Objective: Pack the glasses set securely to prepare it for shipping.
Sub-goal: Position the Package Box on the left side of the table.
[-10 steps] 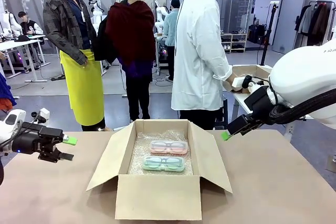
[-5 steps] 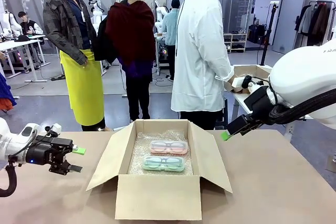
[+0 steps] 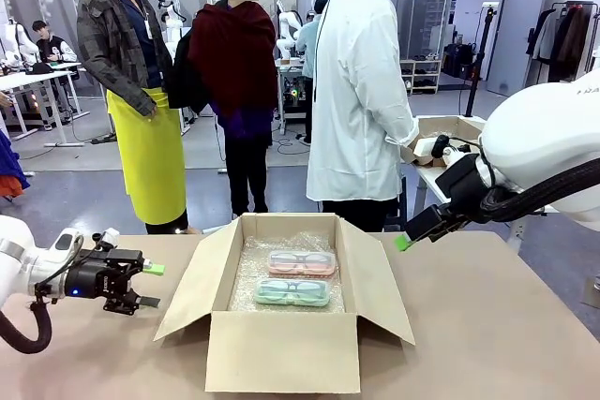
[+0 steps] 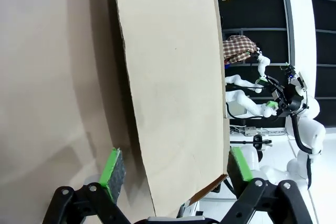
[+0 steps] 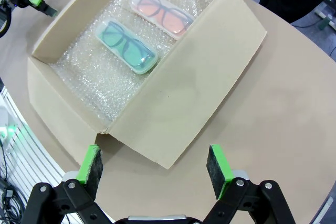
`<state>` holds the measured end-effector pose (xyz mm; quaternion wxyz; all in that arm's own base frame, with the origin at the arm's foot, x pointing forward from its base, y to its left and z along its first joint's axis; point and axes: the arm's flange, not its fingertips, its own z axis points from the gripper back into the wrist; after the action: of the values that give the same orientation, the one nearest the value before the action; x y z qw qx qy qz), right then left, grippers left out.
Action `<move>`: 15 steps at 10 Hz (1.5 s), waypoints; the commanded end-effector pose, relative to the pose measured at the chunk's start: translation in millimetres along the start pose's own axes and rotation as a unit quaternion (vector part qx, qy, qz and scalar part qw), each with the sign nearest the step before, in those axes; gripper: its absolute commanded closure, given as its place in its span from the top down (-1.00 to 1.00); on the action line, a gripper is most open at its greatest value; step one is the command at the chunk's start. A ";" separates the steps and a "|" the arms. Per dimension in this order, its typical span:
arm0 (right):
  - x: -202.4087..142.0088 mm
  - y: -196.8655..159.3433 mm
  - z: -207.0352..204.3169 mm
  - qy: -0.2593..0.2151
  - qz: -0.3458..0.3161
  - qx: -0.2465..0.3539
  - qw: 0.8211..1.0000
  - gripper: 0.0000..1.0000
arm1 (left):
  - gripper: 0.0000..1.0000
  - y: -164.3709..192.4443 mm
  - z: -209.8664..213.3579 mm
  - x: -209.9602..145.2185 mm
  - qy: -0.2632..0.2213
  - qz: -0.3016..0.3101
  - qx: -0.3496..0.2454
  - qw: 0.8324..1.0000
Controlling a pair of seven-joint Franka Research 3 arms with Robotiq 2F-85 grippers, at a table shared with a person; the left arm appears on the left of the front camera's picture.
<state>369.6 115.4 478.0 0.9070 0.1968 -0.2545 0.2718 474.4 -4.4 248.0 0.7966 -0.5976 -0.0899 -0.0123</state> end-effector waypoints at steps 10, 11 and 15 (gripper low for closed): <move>-1.8 3.5 -1.3 -0.003 -0.009 -0.006 1.000 1.00 | 1.00 8.7 -31.4 -3.3 0.026 0.031 -0.081 0.996; -1.8 3.5 -1.3 -0.003 -0.009 -0.006 1.000 1.00 | 1.00 8.2 -31.7 -4.1 0.031 0.032 -0.093 0.995; -1.8 3.5 -1.3 -0.003 -0.009 -0.006 1.000 1.00 | -1.00 8.8 -25.7 -5.1 0.028 0.023 -0.121 0.992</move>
<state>369.7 115.5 477.9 0.9071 0.1967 -0.2545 0.2716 470.5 -30.1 231.3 0.7378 -0.6735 -0.0414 -0.0191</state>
